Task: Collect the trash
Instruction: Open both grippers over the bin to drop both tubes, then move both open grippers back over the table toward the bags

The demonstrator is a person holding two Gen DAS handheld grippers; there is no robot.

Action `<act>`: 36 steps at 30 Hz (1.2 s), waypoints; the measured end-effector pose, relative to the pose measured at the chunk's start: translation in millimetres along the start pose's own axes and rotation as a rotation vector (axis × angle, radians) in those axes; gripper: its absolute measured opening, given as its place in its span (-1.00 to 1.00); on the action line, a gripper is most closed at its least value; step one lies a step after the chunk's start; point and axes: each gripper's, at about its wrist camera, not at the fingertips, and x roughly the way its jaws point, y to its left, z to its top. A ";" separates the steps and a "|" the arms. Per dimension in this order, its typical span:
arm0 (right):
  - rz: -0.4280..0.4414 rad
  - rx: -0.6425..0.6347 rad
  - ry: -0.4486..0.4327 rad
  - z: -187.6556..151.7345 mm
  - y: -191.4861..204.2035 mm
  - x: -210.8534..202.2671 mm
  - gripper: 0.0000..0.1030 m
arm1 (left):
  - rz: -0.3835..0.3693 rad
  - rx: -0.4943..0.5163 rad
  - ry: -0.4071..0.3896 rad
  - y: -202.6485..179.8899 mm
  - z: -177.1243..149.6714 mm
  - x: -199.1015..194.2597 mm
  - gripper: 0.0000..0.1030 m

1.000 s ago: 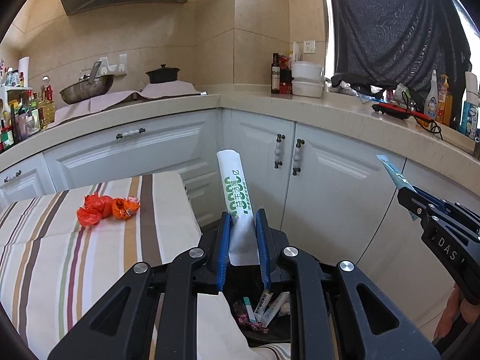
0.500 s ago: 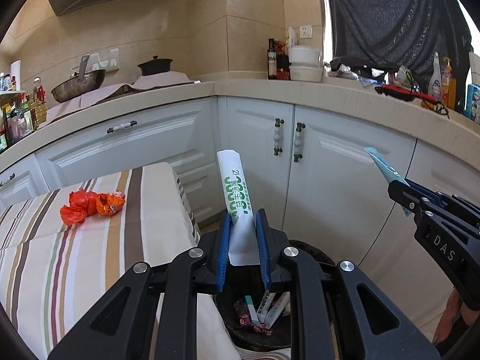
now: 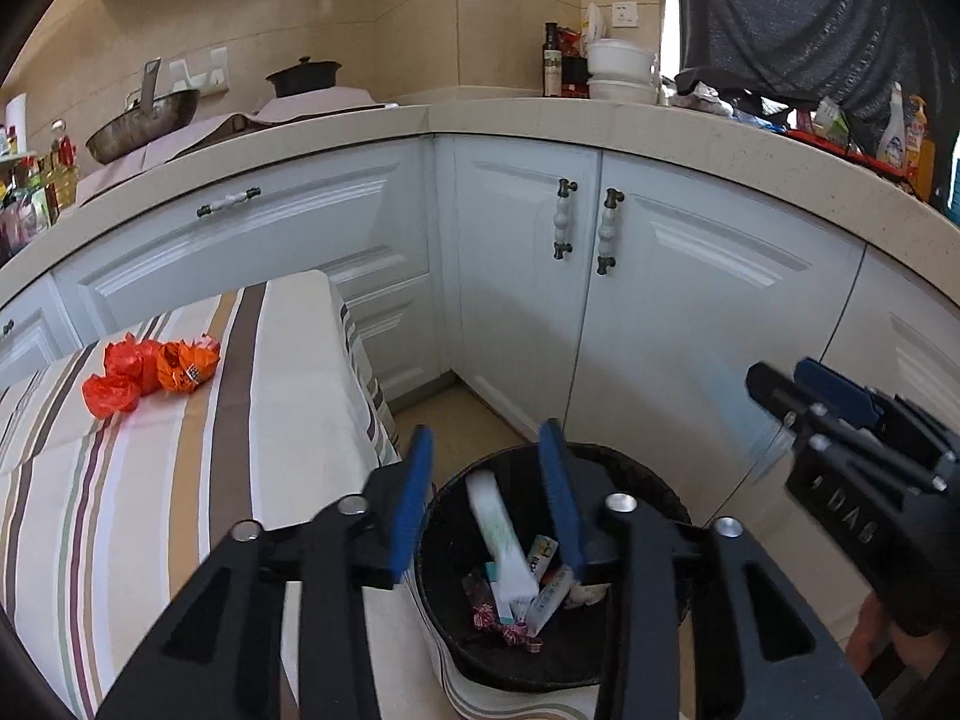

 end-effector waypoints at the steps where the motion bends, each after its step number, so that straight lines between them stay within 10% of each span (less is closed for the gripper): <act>1: 0.000 0.001 0.003 -0.6 0.5 1.1 -0.18 | 0.002 -0.004 -0.001 0.6 0.3 0.0 -0.20; 36: 0.152 -0.134 -0.106 30.6 119.8 -54.5 0.00 | 0.230 -0.168 -0.120 131.7 -8.0 -88.3 0.09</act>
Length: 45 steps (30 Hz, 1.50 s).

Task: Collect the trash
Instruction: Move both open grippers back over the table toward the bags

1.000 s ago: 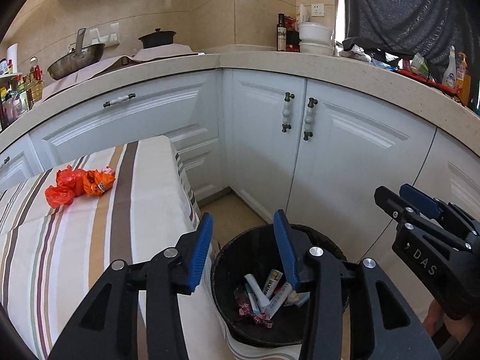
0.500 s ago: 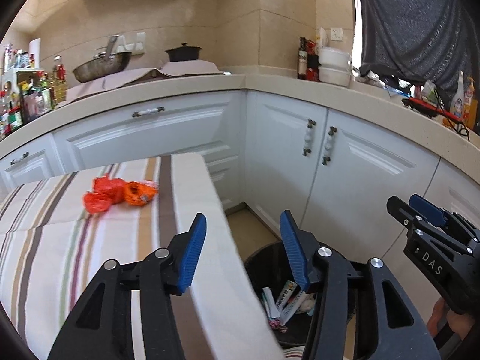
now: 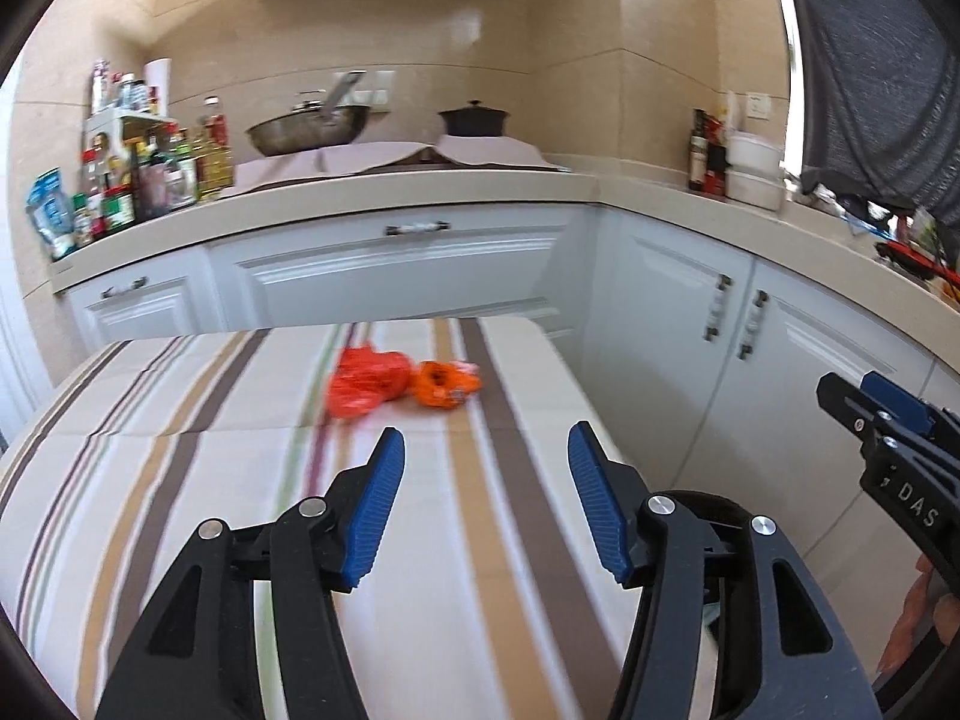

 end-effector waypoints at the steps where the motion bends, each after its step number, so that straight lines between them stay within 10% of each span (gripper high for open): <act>1: 0.007 -0.006 -0.002 1.1 4.8 -0.4 0.00 | 0.010 -0.005 -0.002 6.4 -0.3 -1.9 0.10; 18: 0.141 -0.103 0.017 14.8 90.0 22.9 0.01 | 0.168 -0.098 -0.017 96.2 1.4 -12.4 0.23; 45: 0.193 -0.144 0.146 39.0 152.7 144.3 0.01 | 0.169 -0.113 0.120 127.5 26.4 83.7 0.24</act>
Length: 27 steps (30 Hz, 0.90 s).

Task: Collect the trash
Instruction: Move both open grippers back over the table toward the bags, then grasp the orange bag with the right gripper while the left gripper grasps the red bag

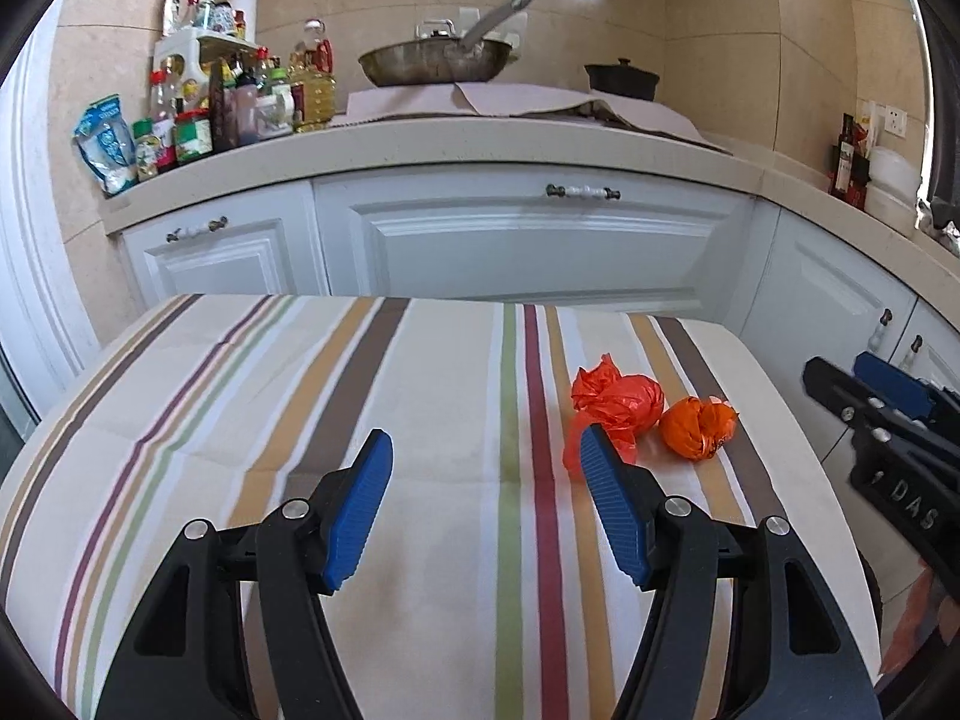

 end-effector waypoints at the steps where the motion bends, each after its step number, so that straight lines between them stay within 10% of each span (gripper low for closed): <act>1: 0.004 -0.001 0.011 0.0 1.1 4.9 0.01 | -0.007 0.001 0.011 -2.2 0.7 4.2 0.24; 27: 0.038 -0.026 0.261 -13.4 14.5 95.1 0.10 | 0.010 0.011 0.113 -6.2 -2.1 41.8 0.24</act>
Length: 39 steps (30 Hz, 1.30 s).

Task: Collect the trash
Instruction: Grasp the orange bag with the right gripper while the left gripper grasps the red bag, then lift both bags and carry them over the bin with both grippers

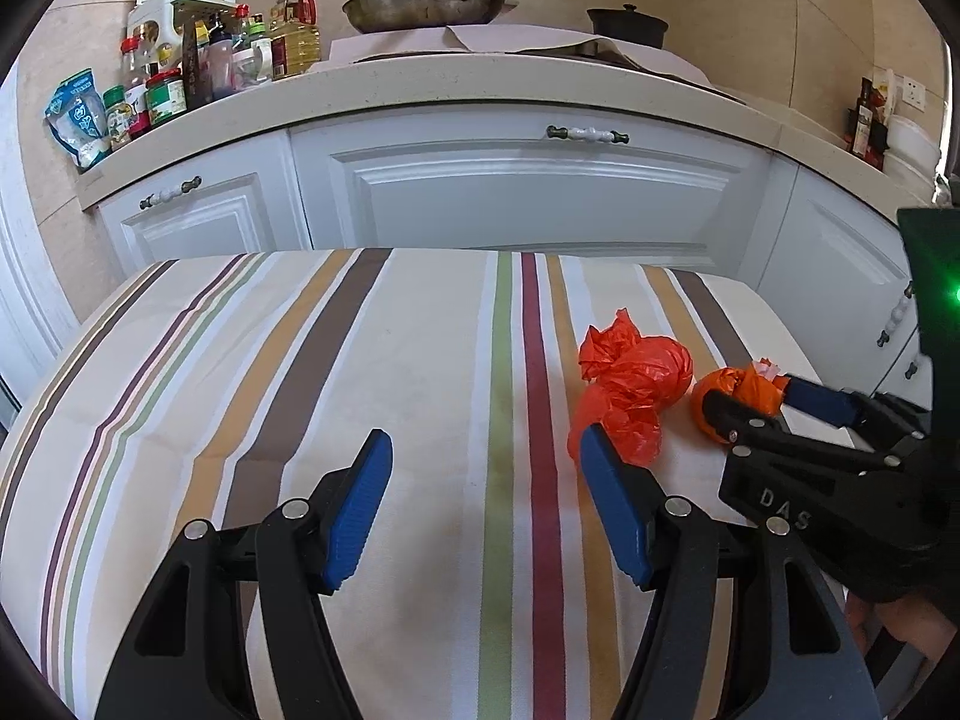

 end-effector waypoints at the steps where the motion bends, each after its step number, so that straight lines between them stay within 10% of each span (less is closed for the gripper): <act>1: 0.001 0.000 -0.003 -0.5 -0.2 -0.3 0.09 | -0.001 0.001 0.002 -0.7 -0.2 0.6 0.24; 24: -0.024 0.070 -0.064 -5.9 -52.8 -29.6 0.05 | -0.042 0.074 0.030 -46.3 8.6 21.8 0.36; 31: -0.021 0.085 -0.076 -7.6 -62.8 -31.9 0.05 | -0.069 0.100 0.037 -54.3 4.3 24.5 -0.55; 39: -0.022 0.087 -0.084 -10.3 -61.6 -33.4 0.06 | -0.092 0.132 -0.011 -60.8 2.1 16.0 -0.83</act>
